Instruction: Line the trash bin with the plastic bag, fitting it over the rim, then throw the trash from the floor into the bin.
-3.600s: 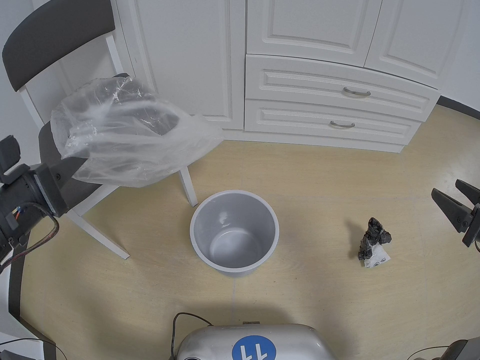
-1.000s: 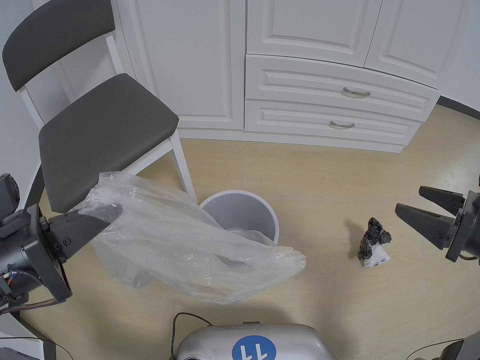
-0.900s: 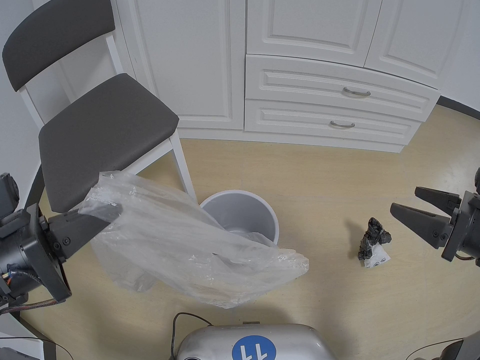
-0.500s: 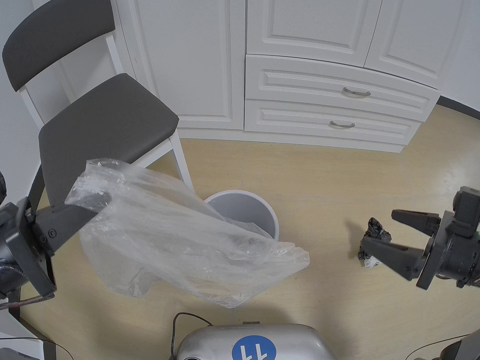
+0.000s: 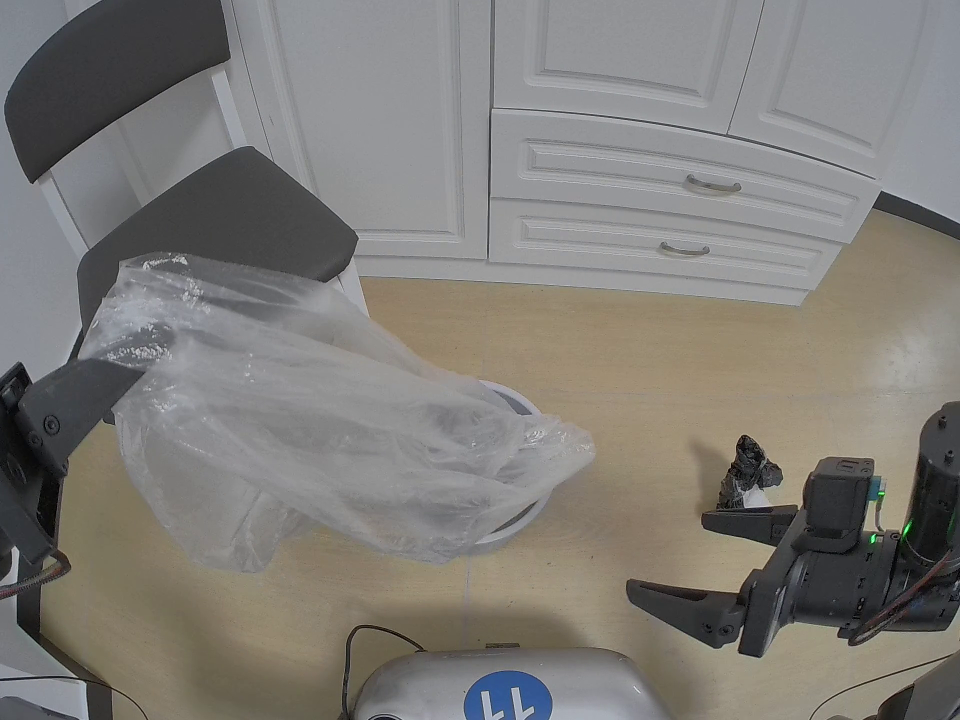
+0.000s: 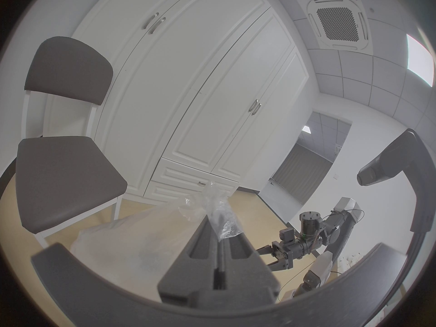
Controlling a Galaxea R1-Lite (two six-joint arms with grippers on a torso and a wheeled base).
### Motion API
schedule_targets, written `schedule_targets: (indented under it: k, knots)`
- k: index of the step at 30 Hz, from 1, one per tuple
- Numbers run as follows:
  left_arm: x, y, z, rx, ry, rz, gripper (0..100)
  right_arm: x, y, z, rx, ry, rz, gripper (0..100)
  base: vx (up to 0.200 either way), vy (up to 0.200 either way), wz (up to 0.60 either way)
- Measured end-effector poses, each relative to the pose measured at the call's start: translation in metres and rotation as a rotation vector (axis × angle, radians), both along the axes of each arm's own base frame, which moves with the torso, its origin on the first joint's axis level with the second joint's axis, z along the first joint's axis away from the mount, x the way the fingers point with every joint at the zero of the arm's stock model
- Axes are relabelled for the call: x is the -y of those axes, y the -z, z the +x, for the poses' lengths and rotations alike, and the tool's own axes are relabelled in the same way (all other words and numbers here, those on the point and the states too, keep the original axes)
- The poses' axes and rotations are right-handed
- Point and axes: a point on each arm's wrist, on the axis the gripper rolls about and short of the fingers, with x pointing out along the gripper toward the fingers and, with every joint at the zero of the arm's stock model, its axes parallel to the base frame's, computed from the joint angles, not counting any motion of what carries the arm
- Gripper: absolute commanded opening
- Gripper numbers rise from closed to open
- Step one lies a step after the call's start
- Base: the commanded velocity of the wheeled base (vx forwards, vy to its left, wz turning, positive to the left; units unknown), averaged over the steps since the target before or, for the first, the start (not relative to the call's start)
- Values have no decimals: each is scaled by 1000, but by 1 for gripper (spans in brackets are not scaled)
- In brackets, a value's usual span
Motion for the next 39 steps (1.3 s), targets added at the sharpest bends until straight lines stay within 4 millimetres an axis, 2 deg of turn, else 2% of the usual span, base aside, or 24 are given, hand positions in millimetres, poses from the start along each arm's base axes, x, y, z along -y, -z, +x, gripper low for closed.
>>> schedule_targets:
  k: [6, 12, 21, 26, 32, 39]
  knots:
    - [-3, -1, -3, 13, 7, -6, 0, -16, 3, 10, 12, 12, 75, 100, 0, 0, 0]
    - [-9, 2, -13, 47, 103, -7, 0, -29, 8, 20, 9, 51, 154, 100, 0, 0, 0]
    - [-17, 4, -23, 155, 164, -80, 0, -41, 25, 30, -35, 78, 122, 100, 0, 0, 0]
    - [-19, 9, -27, 228, 241, -107, 0, -47, 28, 34, -35, 85, 155, 100, 0, 0, 0]
    - [-20, 18, -27, 225, 253, -95, 0, -45, 35, 32, -36, 78, 116, 100, 0, 0, 0]
    - [-19, 20, -25, 212, 249, -86, 0, -25, 23, 23, -16, 79, 54, 100, 0, 0, 0]
